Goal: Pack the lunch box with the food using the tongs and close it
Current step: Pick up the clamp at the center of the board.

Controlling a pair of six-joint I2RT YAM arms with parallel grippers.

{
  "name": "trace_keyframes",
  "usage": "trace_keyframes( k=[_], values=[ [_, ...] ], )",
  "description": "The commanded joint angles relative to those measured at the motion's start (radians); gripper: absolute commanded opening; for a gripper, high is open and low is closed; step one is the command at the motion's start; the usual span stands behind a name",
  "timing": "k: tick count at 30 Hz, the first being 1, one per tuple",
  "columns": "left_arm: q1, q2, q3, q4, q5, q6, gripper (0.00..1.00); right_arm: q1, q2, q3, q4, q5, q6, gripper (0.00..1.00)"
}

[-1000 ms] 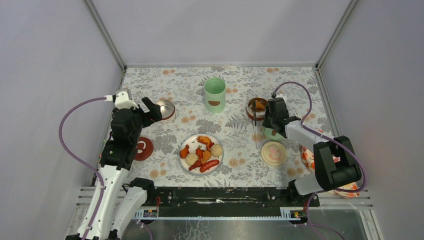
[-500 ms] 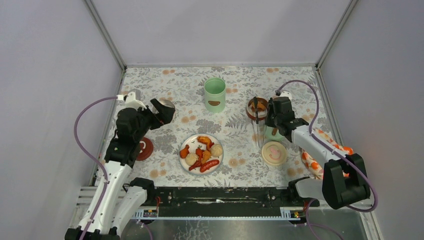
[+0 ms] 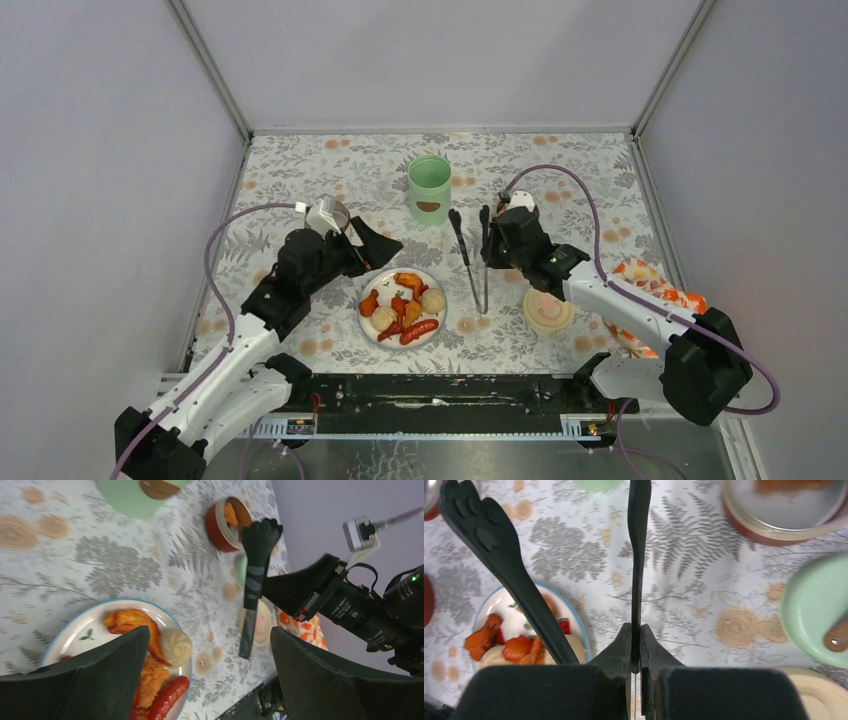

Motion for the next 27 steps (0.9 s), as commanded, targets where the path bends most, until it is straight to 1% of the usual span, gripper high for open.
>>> trace_keyframes(
  k=[1,7,12,16,21,27],
  values=[
    [-0.098,0.04,-0.023,0.18,-0.063,-0.075,0.99,0.09,0.009,0.089,0.012,0.064,0.056,0.0],
    [-0.212,0.133,-0.032,0.29,-0.126,-0.106,0.99,0.184,0.026,0.129,0.02,0.087,0.07,0.0],
    [-0.254,0.209,-0.03,0.352,-0.166,-0.13,0.97,0.23,0.027,0.143,0.034,0.086,0.079,0.0],
    [-0.272,0.256,-0.038,0.408,-0.168,-0.154,0.94,0.254,0.03,0.148,0.047,0.077,0.082,0.0],
    [-0.277,0.29,-0.041,0.438,-0.168,-0.187,0.84,0.266,0.024,0.135,0.081,0.051,0.085,0.0],
    [-0.282,0.291,-0.069,0.493,-0.168,-0.235,0.63,0.27,0.021,0.126,0.114,0.026,0.078,0.0]
  ],
)
